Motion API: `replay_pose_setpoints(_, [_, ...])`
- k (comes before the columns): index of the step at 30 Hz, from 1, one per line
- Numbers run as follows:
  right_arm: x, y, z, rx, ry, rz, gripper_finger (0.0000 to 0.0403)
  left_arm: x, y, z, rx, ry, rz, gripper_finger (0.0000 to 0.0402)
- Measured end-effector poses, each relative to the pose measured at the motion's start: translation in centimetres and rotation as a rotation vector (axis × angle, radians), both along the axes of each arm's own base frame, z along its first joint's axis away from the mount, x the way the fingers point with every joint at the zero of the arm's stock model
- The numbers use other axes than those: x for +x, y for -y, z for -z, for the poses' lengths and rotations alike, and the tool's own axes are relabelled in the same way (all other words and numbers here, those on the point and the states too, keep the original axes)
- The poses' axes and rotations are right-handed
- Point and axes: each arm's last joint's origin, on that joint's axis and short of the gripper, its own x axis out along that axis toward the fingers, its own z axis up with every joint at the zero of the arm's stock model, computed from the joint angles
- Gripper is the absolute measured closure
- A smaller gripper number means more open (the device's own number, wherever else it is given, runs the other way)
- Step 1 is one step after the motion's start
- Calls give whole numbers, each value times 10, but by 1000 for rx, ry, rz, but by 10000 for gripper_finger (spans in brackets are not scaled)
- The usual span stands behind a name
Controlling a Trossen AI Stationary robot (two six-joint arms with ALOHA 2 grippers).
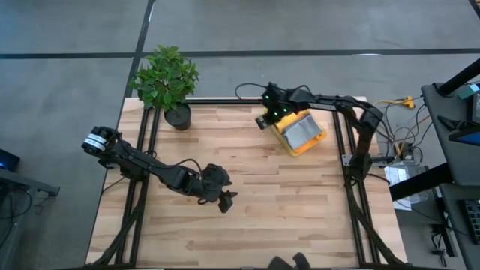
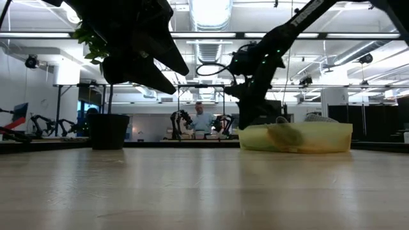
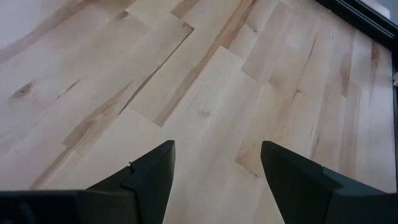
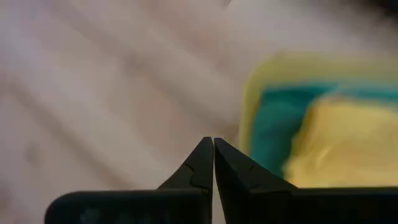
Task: Fold microfiber towels
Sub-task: Adjust the yellow bin
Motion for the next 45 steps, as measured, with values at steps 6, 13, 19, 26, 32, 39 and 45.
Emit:
replay_pose_setpoints(6, [10,25,0,-48,-56,165,394,-1,1,1,-37,-7,6,175])
replay_pose_setpoints(13, [1,43,0,-74,-83,290,394,-1,1,1,-37,-9,7,175])
replay_pose_setpoints(19, [-12,60,-2,-84,-72,347,395,-1,1,2,-36,-11,7,175])
replay_pose_setpoints(26, [-37,81,-1,-121,-138,461,395,-1,1,2,-37,-10,8,175])
replay_pose_setpoints(32, [-40,75,-17,-85,-81,366,394,-1,1,2,-39,-11,10,175])
replay_pose_setpoints(39, [-59,46,-46,-228,-278,400,394,-1,1,2,-38,-11,10,175])
replay_pose_setpoints(45, [-82,30,-33,-179,-409,449,394,-1,1,2,-37,-11,10,175])
